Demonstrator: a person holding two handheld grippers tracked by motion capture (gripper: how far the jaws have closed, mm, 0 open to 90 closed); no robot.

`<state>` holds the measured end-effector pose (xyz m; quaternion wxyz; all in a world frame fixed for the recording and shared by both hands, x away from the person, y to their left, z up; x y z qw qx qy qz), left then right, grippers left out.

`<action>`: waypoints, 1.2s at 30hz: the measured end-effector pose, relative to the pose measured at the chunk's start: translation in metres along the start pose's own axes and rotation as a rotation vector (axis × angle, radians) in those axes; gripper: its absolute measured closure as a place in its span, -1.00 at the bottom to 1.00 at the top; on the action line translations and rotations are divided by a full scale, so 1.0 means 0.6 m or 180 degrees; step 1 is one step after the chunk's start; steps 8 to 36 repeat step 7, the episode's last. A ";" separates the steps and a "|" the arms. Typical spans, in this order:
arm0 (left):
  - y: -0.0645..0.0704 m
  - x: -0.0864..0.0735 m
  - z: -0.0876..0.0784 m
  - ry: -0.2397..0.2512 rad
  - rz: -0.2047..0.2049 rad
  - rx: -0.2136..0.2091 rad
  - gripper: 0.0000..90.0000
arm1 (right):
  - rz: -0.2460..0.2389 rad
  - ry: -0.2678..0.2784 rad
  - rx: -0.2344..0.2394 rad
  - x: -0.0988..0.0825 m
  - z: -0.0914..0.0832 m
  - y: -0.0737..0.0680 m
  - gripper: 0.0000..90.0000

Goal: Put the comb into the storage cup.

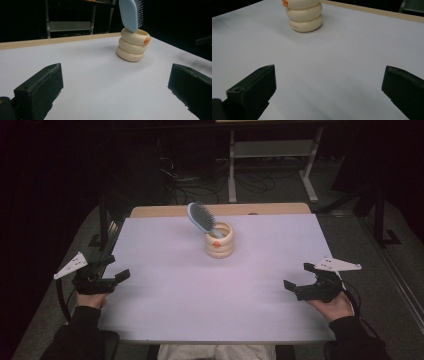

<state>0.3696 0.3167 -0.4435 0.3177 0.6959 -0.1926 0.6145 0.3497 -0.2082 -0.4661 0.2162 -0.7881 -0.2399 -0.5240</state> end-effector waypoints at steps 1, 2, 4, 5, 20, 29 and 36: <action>-0.001 0.000 -0.004 0.0013 -0.0013 0.0003 -1.00 | 0.0003 0.0004 -0.0003 0.000 0.000 0.000 -1.00; -0.001 -0.001 -0.008 0.0034 -0.0063 -0.0014 -1.00 | 0.0004 0.0011 -0.0004 0.001 -0.001 0.000 -1.00; -0.006 -0.004 -0.014 0.0065 -0.0127 0.0009 -1.00 | 0.0005 0.0023 -0.0004 0.002 -0.002 0.000 -1.00; -0.008 -0.005 -0.016 0.0077 -0.0127 0.0026 -1.00 | 0.0010 0.0024 -0.0002 0.002 -0.002 0.000 -1.00; -0.012 -0.006 -0.018 0.0089 -0.0148 0.0061 -1.00 | 0.0013 0.0025 -0.0004 0.002 -0.002 0.000 -1.00; -0.012 -0.006 -0.018 0.0089 -0.0148 0.0061 -1.00 | 0.0013 0.0025 -0.0004 0.002 -0.002 0.000 -1.00; -0.012 -0.006 -0.018 0.0089 -0.0148 0.0061 -1.00 | 0.0013 0.0025 -0.0004 0.002 -0.002 0.000 -1.00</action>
Point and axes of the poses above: each handheld gripper's, and its own axes: z roughly forward along the jaws, x roughly out of its top, y roughly to its right, the point moved 10 cm from there along z, roughly forward along the jaws, and after that the axes turned 9 degrees about y, right-handed, at the moved point
